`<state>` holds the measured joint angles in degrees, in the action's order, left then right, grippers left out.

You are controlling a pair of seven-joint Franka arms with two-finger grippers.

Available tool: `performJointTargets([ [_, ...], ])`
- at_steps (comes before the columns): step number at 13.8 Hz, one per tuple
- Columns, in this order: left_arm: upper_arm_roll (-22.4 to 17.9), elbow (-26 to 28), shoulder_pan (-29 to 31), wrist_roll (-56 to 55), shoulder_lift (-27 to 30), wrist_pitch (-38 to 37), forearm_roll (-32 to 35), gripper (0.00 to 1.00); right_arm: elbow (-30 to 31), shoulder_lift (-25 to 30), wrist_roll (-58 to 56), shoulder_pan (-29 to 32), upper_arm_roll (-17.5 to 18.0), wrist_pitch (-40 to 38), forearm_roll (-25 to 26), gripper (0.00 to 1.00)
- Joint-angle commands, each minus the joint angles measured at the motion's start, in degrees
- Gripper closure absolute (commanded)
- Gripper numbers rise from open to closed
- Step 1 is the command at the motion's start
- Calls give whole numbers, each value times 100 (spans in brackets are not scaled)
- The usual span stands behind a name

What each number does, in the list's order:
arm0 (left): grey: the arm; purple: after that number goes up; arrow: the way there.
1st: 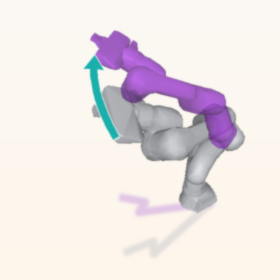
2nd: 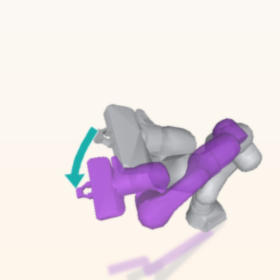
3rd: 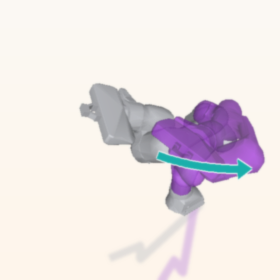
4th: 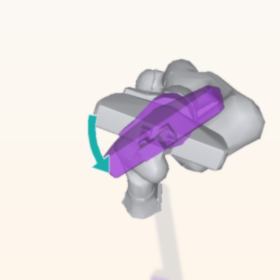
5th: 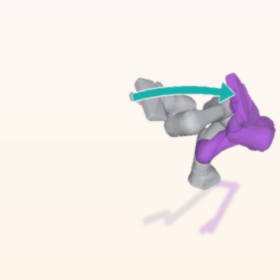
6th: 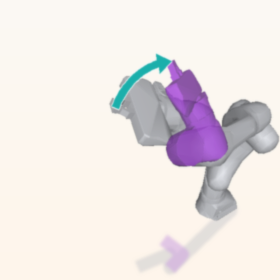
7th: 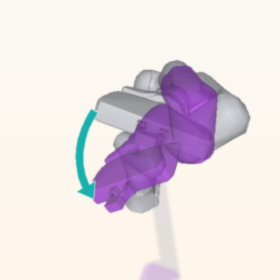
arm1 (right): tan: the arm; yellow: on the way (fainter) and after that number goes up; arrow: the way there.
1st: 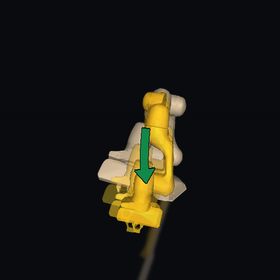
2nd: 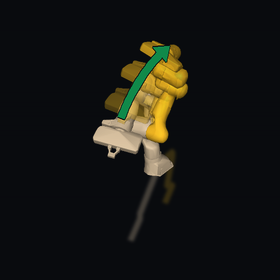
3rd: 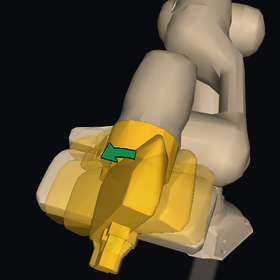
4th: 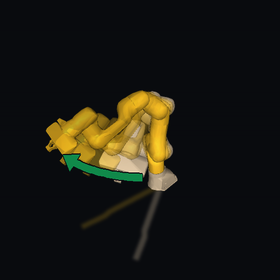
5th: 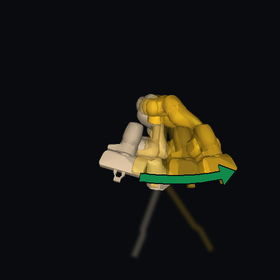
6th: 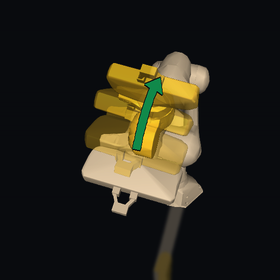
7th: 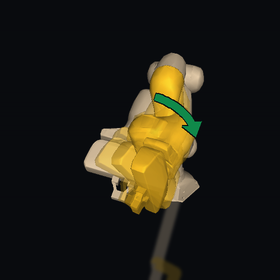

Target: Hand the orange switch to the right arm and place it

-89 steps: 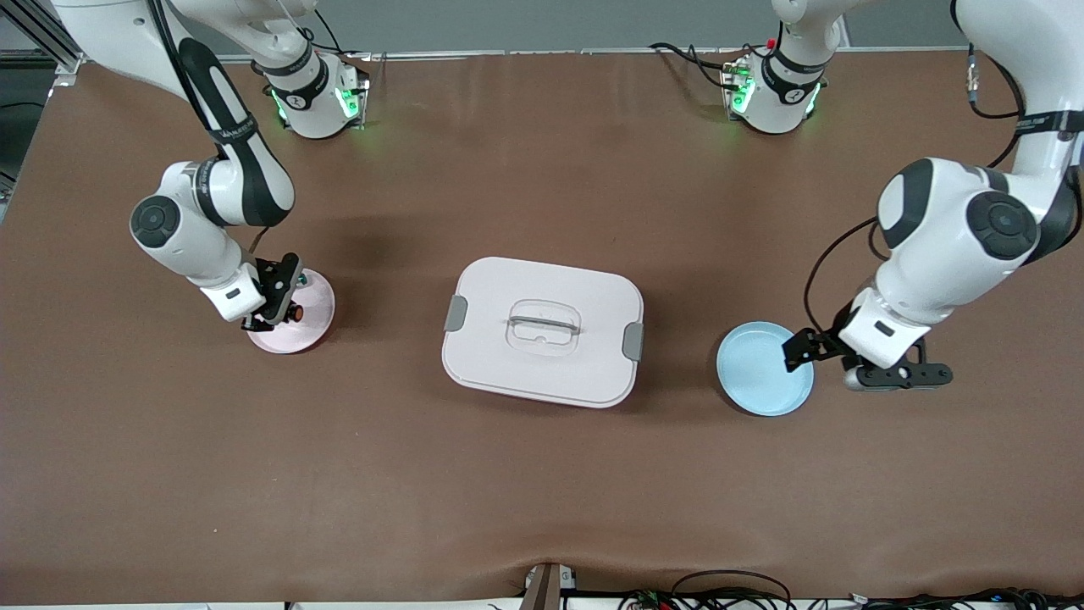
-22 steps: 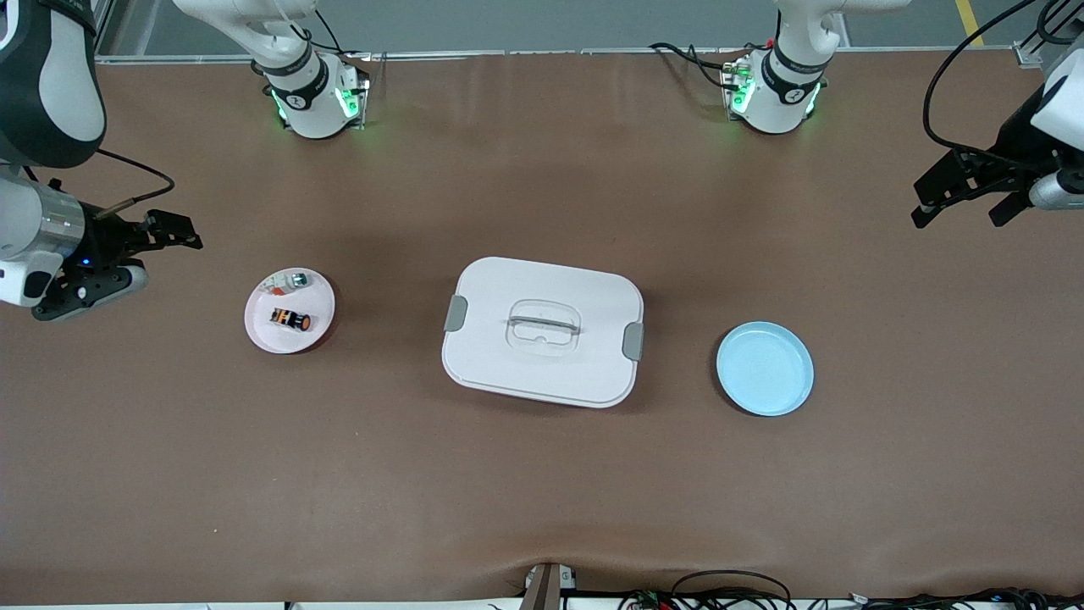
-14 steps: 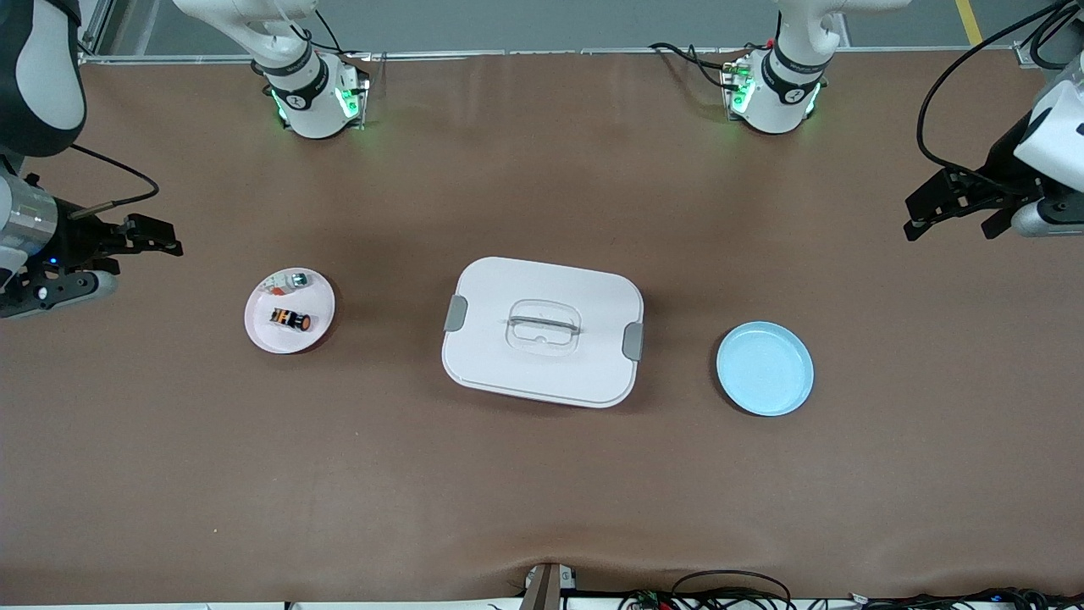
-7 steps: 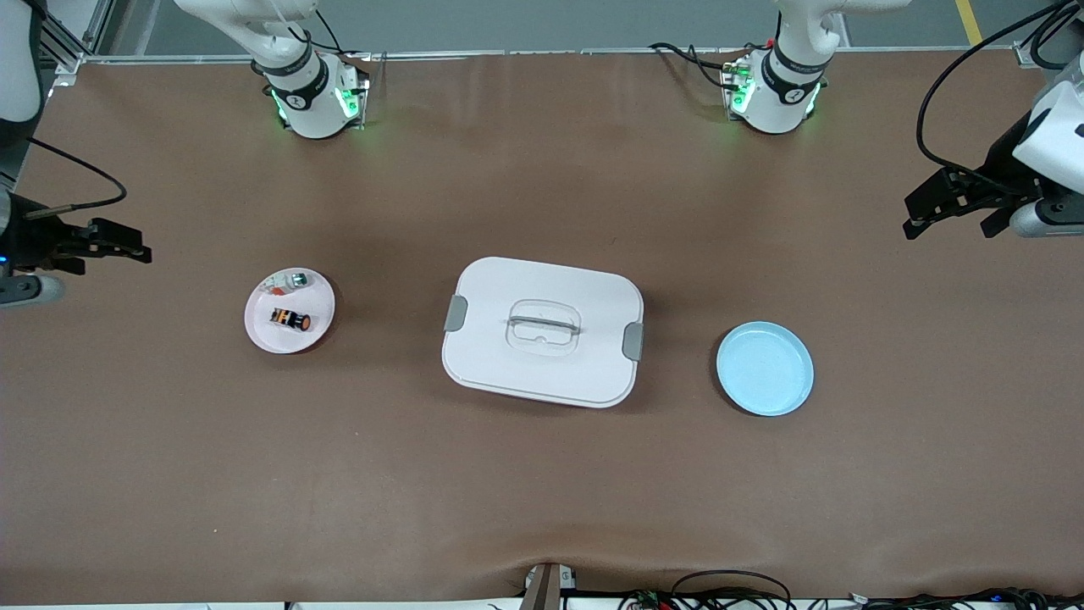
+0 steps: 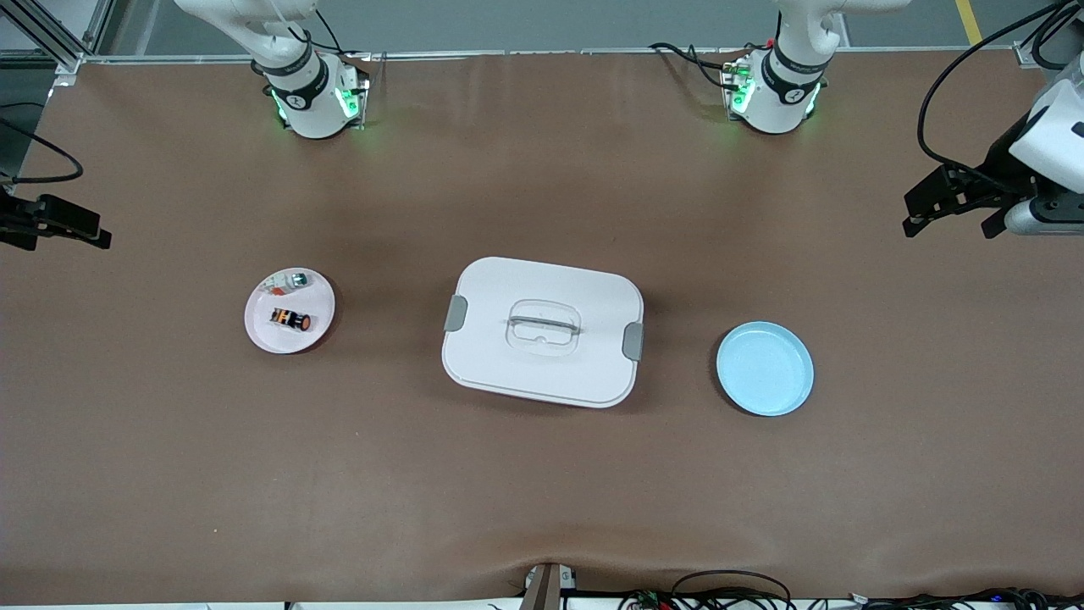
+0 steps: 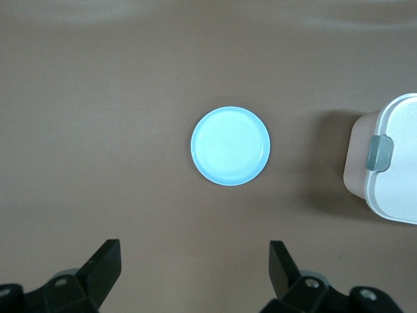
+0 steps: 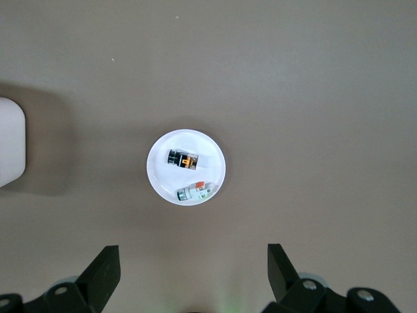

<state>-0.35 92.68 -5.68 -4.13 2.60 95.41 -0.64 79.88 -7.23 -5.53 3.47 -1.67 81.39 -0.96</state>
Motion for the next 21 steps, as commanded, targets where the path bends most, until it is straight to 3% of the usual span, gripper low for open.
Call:
performJointTargets([
  [1, 35, -154, 49, 53, -66, -154, 46, 0, -96, 28, 114, -5, 88, -141, 97, 0],
  [21, 35, -162, 76, -105, -101, -154, 46, 0, -474, 187, 1, -171, 105, -493, -27, 0],
])
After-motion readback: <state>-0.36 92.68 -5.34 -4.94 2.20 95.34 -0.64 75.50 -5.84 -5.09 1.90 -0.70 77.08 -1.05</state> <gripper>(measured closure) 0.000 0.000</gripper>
